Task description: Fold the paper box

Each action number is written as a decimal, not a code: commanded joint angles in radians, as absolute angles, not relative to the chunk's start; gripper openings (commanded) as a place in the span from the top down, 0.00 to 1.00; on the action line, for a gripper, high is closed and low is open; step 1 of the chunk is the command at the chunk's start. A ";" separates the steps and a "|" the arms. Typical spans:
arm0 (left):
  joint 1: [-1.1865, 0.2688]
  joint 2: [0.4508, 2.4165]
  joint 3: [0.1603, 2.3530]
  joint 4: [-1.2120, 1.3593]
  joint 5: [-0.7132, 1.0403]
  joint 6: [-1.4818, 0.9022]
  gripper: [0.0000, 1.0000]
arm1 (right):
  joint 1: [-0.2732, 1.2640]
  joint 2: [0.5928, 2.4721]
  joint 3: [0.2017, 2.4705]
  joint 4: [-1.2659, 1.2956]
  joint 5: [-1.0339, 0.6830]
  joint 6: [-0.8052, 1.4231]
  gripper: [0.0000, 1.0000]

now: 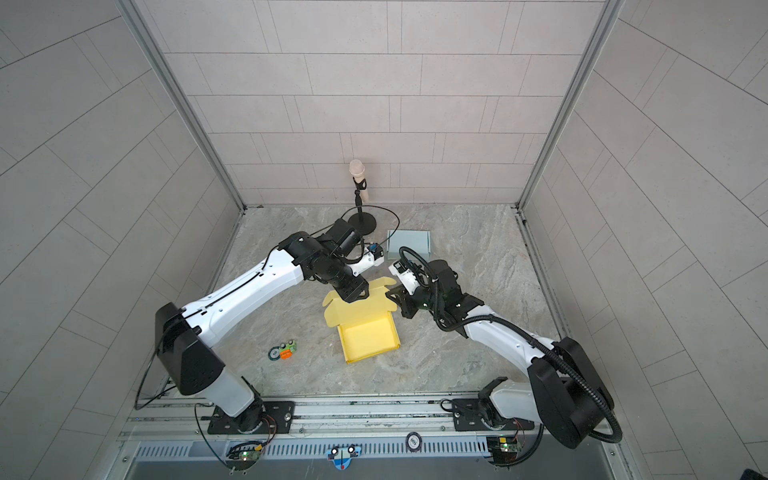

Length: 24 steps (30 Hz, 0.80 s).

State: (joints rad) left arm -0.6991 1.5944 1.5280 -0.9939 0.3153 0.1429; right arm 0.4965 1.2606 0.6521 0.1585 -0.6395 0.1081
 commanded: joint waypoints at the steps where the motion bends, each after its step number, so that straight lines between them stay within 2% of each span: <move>1: -0.670 1.480 1.455 -0.882 0.308 0.079 0.43 | 0.495 1.228 0.644 0.138 -0.592 0.074 0.99; 6: -0.608 1.287 1.247 -0.740 0.320 -0.016 0.25 | 0.495 1.232 0.646 0.132 -0.573 0.076 1.00; 13: -0.579 1.076 0.916 -0.486 0.319 -0.201 0.16 | 0.495 1.229 0.649 0.122 -0.522 0.084 0.99; 24: -0.441 1.172 0.824 -0.254 0.401 -0.240 0.16 | 0.495 1.279 0.684 0.093 -0.489 0.070 0.96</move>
